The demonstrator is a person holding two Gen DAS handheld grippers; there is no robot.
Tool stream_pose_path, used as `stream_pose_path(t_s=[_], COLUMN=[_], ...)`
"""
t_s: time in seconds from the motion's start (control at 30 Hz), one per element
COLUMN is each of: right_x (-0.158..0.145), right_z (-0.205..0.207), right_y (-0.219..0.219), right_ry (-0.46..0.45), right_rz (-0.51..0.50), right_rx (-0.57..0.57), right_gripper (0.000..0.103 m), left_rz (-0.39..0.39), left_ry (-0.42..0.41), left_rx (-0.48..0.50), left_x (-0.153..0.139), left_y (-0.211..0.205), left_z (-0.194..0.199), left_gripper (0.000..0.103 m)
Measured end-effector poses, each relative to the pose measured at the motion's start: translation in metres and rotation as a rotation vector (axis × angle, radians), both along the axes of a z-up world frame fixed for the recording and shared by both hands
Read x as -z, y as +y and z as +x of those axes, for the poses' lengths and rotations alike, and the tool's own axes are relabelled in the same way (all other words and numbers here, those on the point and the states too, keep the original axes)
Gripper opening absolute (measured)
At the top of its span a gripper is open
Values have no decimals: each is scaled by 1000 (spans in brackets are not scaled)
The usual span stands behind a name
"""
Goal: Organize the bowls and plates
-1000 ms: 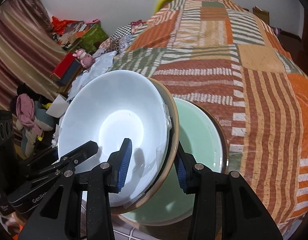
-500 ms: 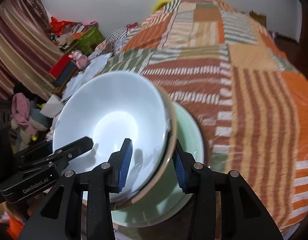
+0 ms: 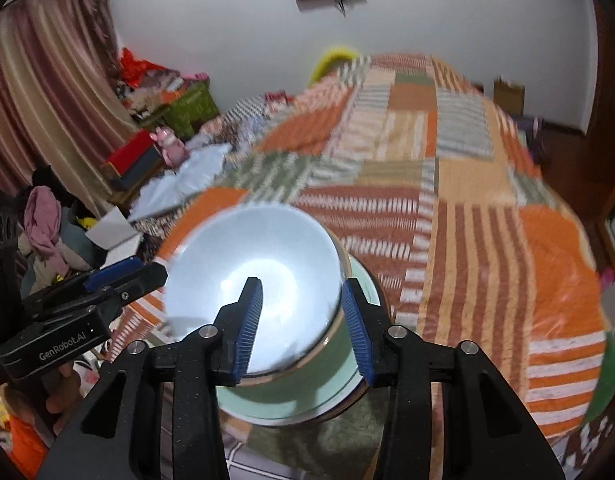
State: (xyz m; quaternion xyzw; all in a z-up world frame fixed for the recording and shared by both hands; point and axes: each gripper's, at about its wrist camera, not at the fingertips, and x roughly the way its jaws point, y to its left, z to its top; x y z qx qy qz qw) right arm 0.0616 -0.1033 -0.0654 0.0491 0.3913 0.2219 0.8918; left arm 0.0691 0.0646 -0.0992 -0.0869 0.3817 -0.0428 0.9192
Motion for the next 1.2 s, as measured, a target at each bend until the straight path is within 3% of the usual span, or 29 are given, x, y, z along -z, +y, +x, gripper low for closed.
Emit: stream_pose_path(t_s=[0.1,0.27,0.4,0.53,0.6,0.9,1.2], right_x=[-23,-55,-71,-81,-85,-92,-89], right_z=[-16,-45,-63,-80,-87,-109,-114], right_y=[-1,-4,-5,-6,-6,-9,-6], right_ry=[-95,-218,-304,-369,-400,-513,-518], right_rz=[8,29,39,44,42,27,15], right_rx=[15,4,7,-3,1,52,65], right_gripper=[62,67,78,78,80,103,103], left_rz=[26,56,91,87,78,50,59], left_ry=[-104,-279,-400,-491,-517,-575,-574], left_rx=[-13,-20,-23,-23,-20,-26,-24], left_x=[-28,-68,-92,-106,-111,-119,-115], left_y=[-3,-6,-12,-13,-13,-8,-16], left_z=[-19,-56,-85,-108,-116,-138,-142], left_gripper=[50,68,81,87,93,101,102])
